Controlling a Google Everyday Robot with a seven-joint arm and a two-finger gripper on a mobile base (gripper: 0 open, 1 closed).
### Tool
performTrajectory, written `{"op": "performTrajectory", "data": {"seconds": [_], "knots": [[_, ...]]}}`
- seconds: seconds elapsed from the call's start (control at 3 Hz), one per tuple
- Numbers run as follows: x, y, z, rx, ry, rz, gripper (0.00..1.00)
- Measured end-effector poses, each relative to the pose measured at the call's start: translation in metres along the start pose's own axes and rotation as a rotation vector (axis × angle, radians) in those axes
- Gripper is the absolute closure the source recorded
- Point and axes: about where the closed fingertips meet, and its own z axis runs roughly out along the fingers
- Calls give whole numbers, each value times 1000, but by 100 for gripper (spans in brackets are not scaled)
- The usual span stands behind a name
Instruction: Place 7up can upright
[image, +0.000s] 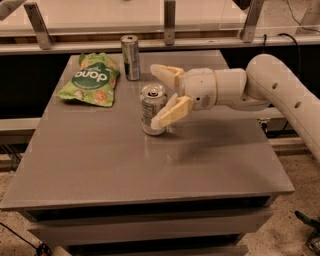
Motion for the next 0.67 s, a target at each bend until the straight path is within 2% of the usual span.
{"op": "performTrajectory", "data": {"seconds": [0.33,0.67], "knots": [[-15,8,-24,27,101,-85,0],[-24,12,-21,25,119,-106,0]]}}
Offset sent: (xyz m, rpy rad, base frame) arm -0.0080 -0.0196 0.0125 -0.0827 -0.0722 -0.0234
